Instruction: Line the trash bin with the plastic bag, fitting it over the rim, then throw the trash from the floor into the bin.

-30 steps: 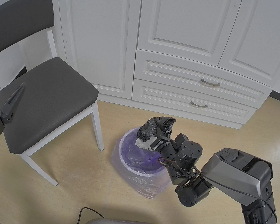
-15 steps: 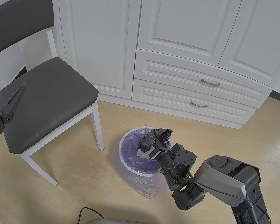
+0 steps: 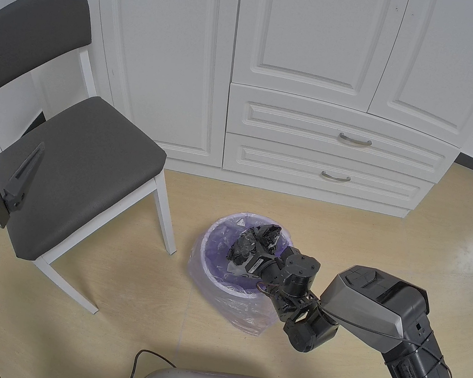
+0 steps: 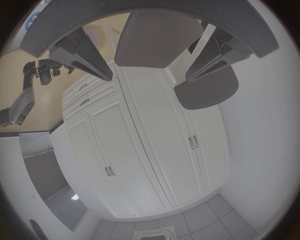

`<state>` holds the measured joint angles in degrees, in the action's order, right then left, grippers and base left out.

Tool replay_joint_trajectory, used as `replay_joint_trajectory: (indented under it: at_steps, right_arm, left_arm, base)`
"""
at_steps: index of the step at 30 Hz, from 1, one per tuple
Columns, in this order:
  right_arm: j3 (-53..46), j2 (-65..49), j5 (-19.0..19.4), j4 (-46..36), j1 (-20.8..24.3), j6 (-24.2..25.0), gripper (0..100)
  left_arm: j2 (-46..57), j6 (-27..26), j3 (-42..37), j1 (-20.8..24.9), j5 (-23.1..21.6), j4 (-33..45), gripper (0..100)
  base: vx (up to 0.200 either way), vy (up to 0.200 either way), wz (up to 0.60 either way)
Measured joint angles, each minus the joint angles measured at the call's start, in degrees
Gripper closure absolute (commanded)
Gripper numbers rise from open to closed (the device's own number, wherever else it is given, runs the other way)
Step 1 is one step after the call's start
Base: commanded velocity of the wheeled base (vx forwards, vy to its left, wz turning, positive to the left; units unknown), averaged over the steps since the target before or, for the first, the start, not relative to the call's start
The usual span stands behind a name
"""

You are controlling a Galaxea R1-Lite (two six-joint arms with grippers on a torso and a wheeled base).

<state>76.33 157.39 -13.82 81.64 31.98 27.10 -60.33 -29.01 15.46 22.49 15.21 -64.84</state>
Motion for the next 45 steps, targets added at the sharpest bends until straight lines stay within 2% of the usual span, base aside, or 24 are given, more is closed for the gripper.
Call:
replay_joint_trajectory:
  at_steps: [7,10,13,17,21,35,36,45]
  right_arm:
    - [6.1,0.3,0.5,-11.2,0.4,-0.8,100]
    - [9.2,0.7,1.8,-14.0,0.4,-3.1,100]
    - [11.3,1.6,3.8,-14.8,-0.2,-6.1,100]
    - [12.3,2.8,4.3,-15.2,-0.6,-8.3,100]
    - [12.8,4.4,4.4,-15.2,-1.4,-12.6,100]
    - [13.8,6.3,4.6,-15.7,-2.0,-13.6,100]
    - [13.9,6.3,4.5,-15.8,-1.9,-13.6,0]
    - [14.0,6.2,4.5,-15.6,-1.8,-13.6,0]
  left_arm:
    - [-0.1,-0.1,-0.1,-0.3,0.0,0.0,0]
    - [-0.1,-0.2,-0.2,-0.8,0.0,-0.2,0]
    - [-0.1,-0.3,-0.2,-1.2,0.0,-0.2,0]
    - [-0.1,-0.3,-0.3,-1.3,0.0,-0.2,0]
    - [-0.1,-0.3,-0.3,-1.4,0.0,-0.2,0]
    - [0.3,-0.4,-0.3,-1.4,0.0,-0.2,0]
    - [0.3,-0.4,-0.3,-1.4,0.0,-0.2,0]
    - [0.4,-0.4,-0.2,-1.4,0.0,-0.2,0]
  base:
    - [0.000,0.000,0.00]
    - [0.000,0.000,0.00]
    - [0.000,0.000,0.00]
    - [0.000,0.000,0.00]
    - [0.000,0.000,0.00]
    - [0.000,0.000,0.00]
    - [0.000,0.000,0.00]
    - [0.000,0.000,0.00]
